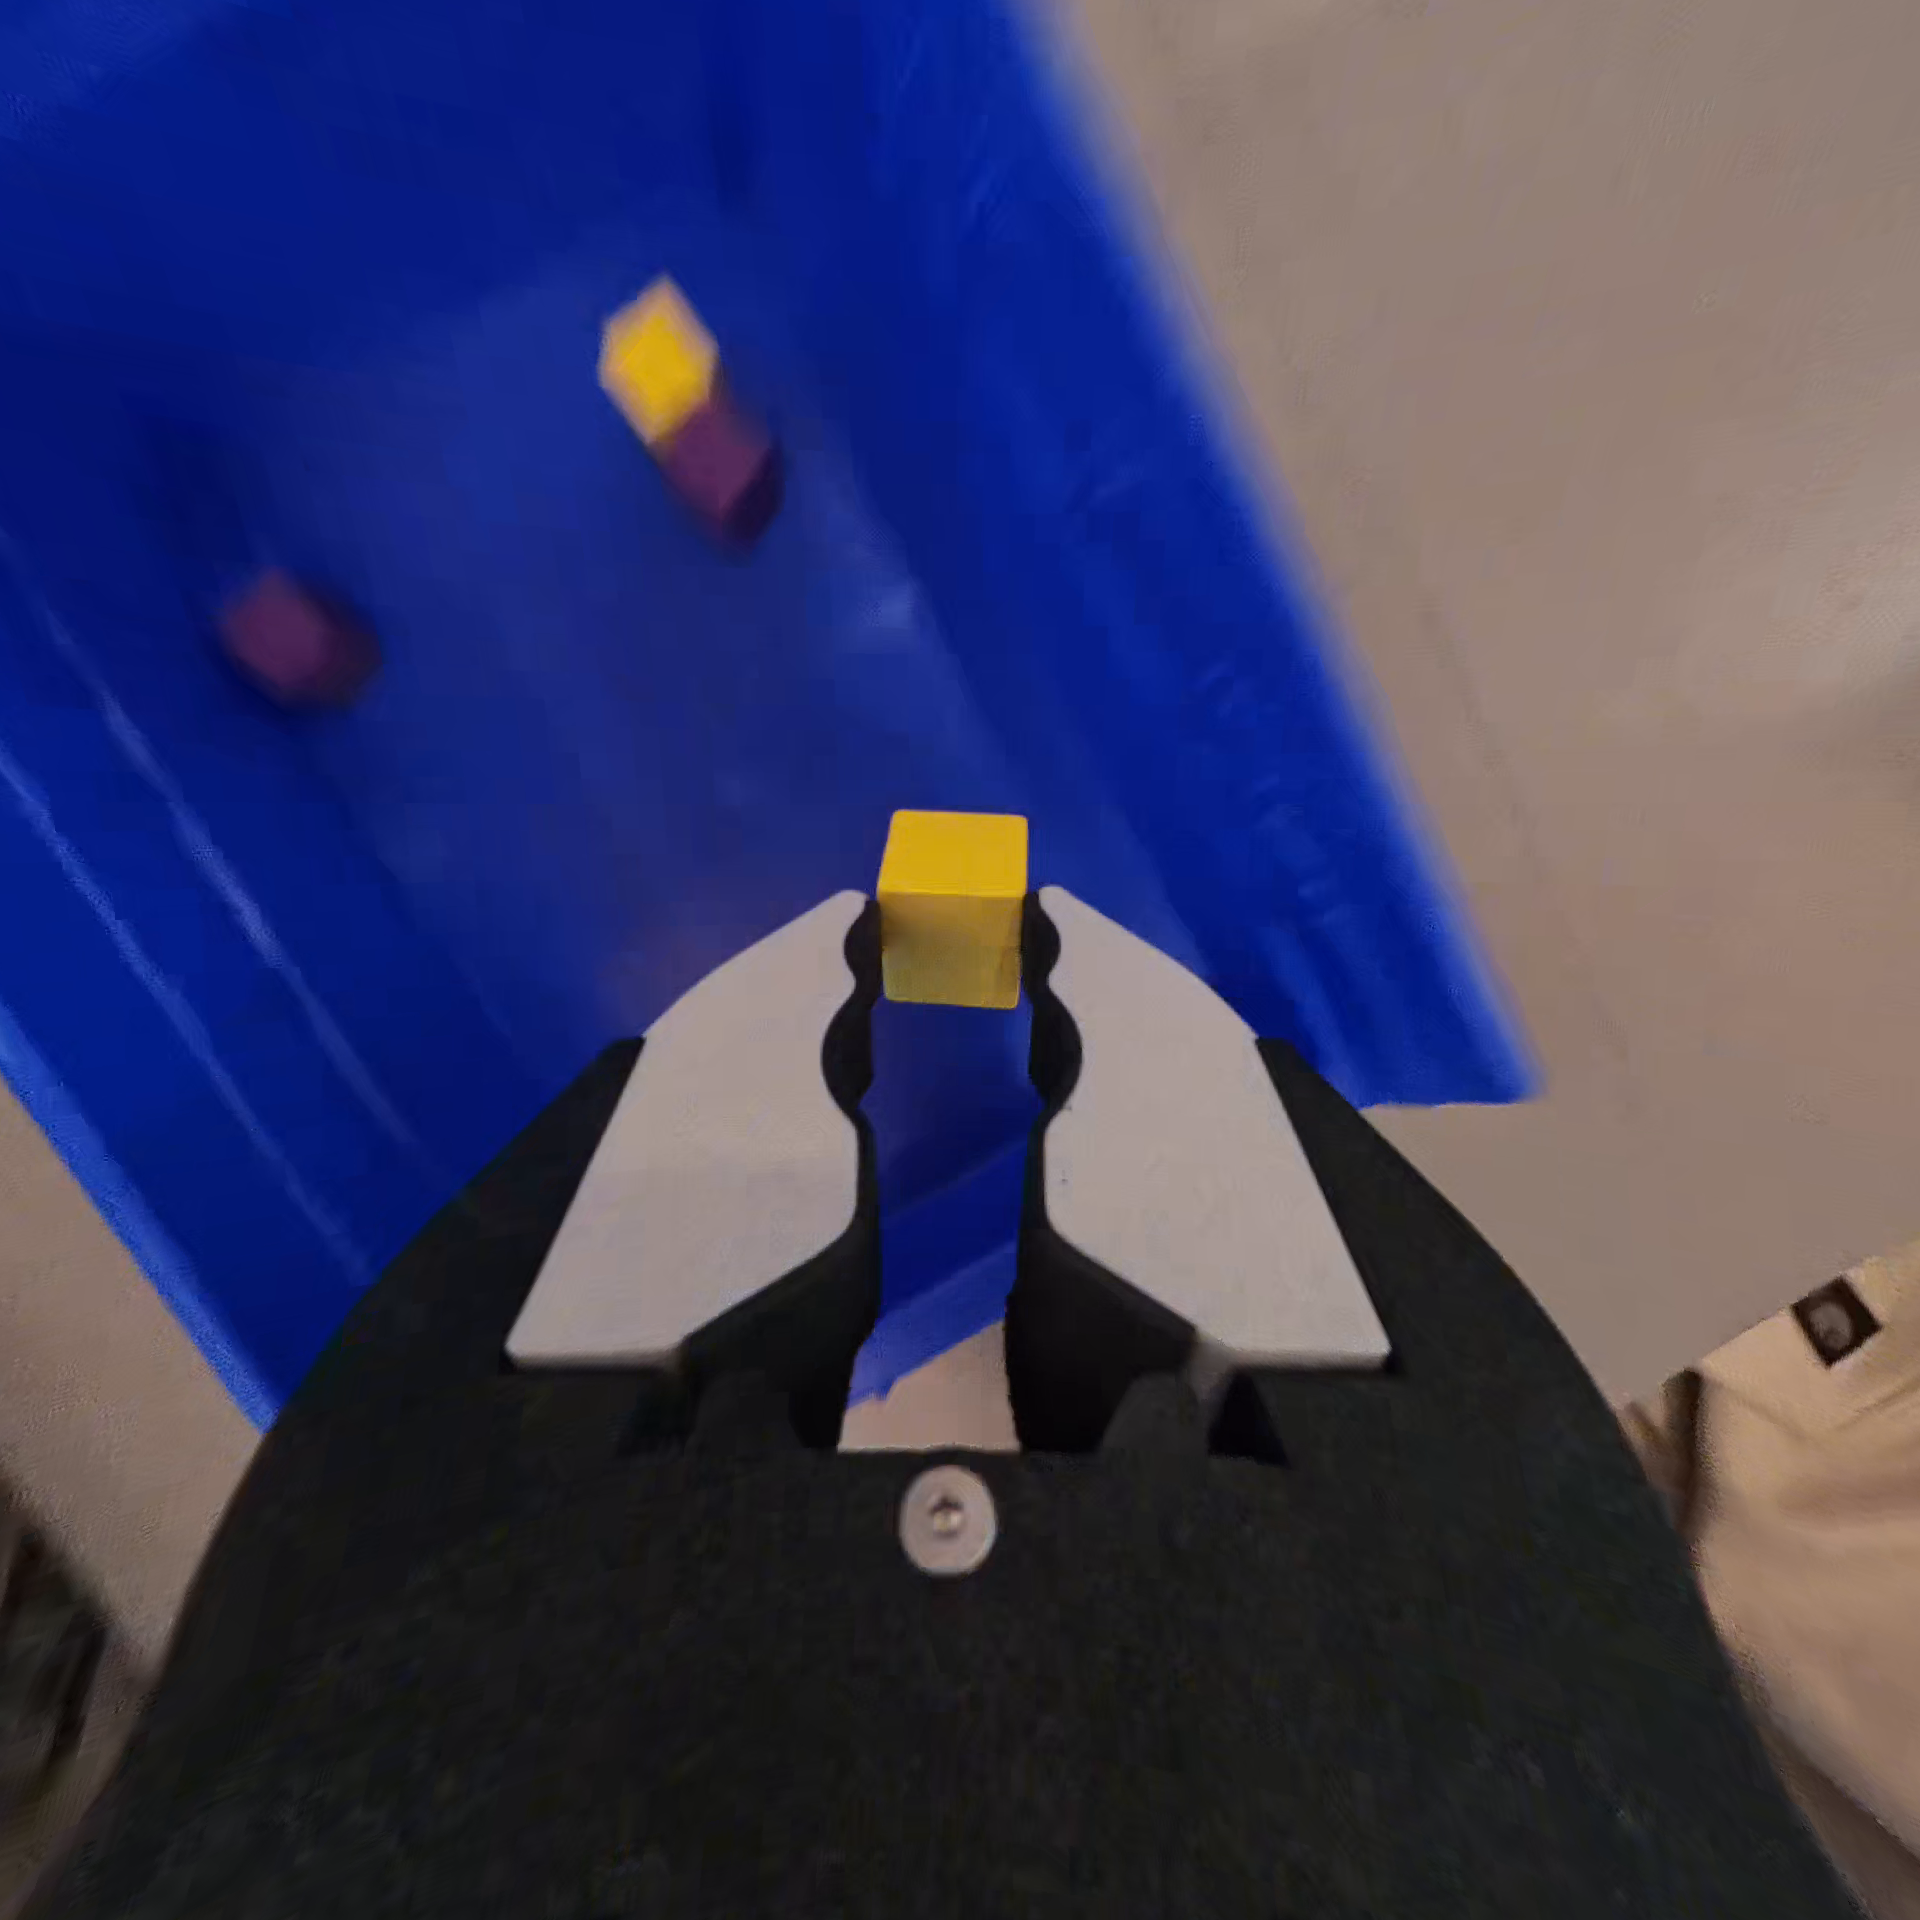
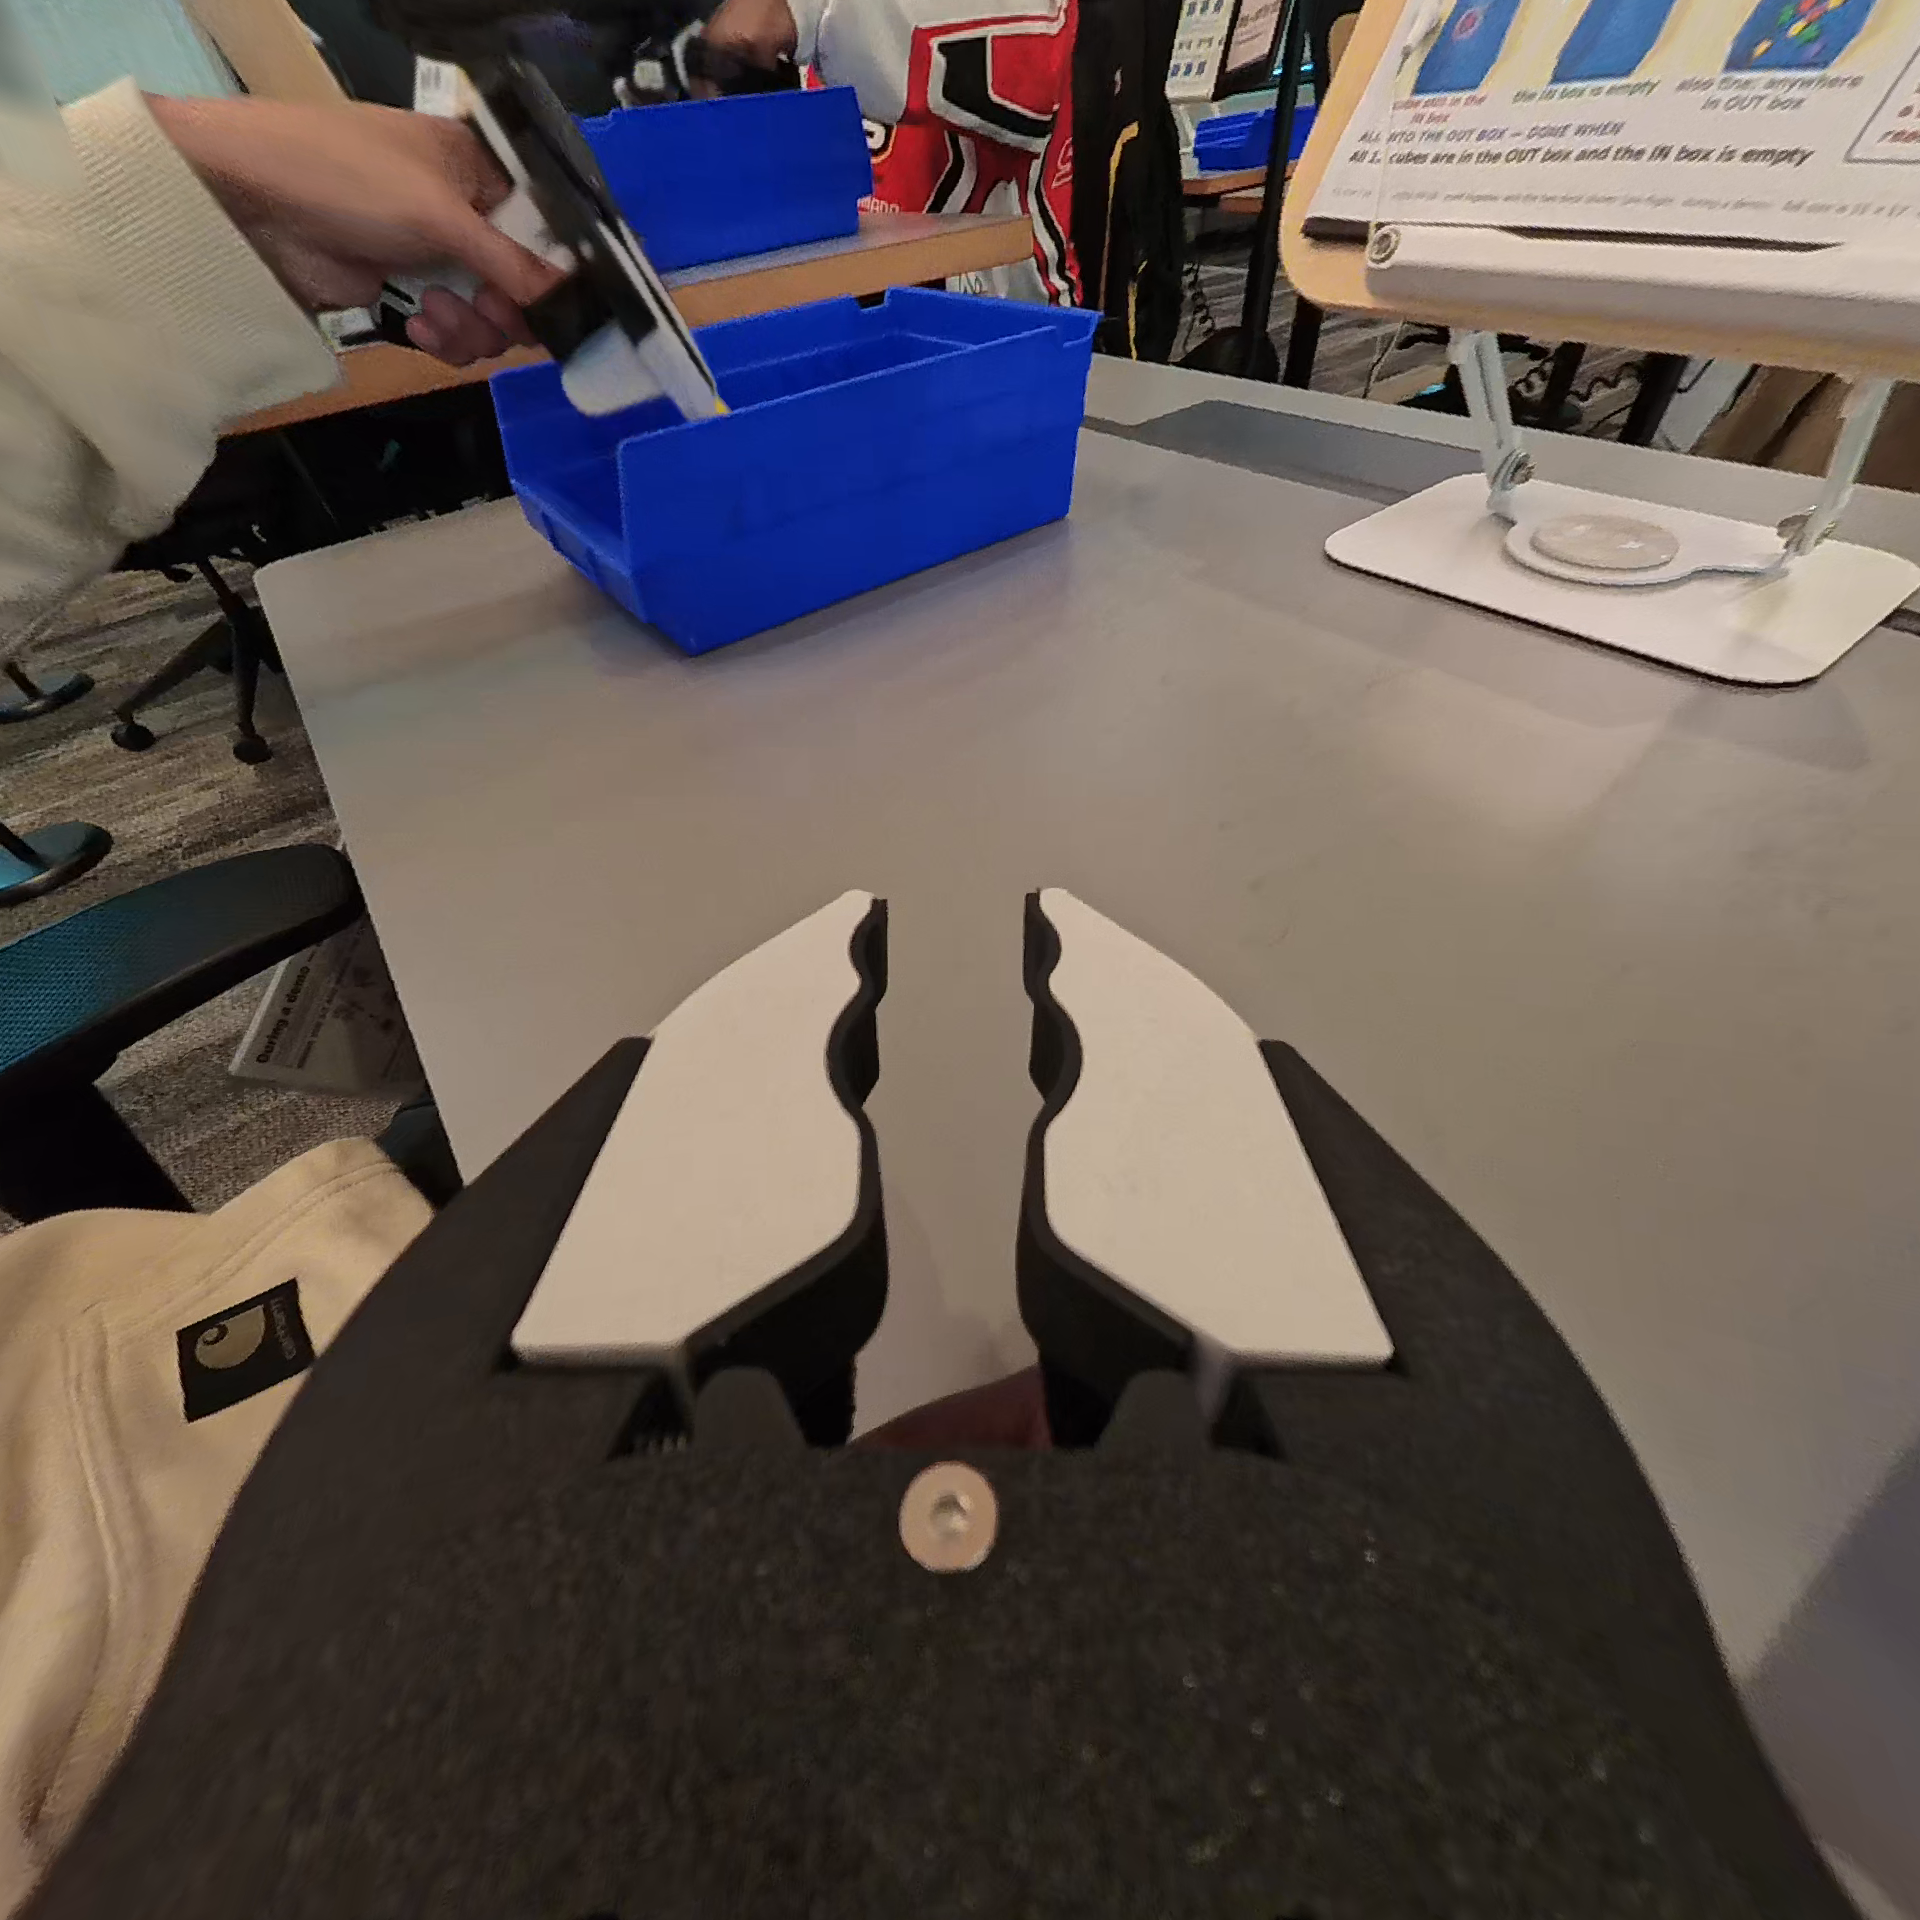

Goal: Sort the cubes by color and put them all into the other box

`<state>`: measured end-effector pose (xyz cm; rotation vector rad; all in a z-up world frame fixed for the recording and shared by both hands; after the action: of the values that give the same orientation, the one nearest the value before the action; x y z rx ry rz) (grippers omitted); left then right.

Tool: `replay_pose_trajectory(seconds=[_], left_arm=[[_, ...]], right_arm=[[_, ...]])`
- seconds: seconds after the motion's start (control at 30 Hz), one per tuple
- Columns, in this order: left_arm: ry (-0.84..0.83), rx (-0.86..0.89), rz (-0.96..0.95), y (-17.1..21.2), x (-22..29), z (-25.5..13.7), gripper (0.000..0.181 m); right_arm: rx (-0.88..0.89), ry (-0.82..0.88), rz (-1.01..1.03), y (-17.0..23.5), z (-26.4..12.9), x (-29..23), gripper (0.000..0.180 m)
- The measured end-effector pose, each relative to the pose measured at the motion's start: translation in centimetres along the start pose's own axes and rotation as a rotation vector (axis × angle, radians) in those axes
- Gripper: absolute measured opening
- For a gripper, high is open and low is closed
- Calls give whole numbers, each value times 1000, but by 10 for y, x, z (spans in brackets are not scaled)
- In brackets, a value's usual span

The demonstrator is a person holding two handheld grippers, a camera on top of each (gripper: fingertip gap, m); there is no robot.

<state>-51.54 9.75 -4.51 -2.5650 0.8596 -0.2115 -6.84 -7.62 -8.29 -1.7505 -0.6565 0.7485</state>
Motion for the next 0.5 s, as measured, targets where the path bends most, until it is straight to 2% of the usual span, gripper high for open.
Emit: replay_pose_trajectory(seconds=[0.07,0.17,0.23,0.37,0.5], left_arm=[[57,260,74,-20,25,-22,26],[236,614,173,-36,78,-46,25],[379,765,218,-39,113,-48,25],[597,842,228,-41,161,-24,25],[653,832,273,-43,180,-6,25]], right_arm=[[9,11,7,-1,-1,4,25],[41,14,39,-4,-3,10,25],[80,7,66,-6,-6,15,25],[138,-38,149,-6,-8,26,25],[172,-82,187,-8,-10,32,28]])
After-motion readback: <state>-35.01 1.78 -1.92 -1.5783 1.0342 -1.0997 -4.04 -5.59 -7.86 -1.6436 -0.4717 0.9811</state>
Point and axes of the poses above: each gripper's, where its closed fingertips meet, z out along the fingers, y out of its underside, x = y × z across the jaws, the point moved 7 cm from there along -z, back along the fingers, and after that the axes turned 5 degrees about z, right-handed, at the moved point
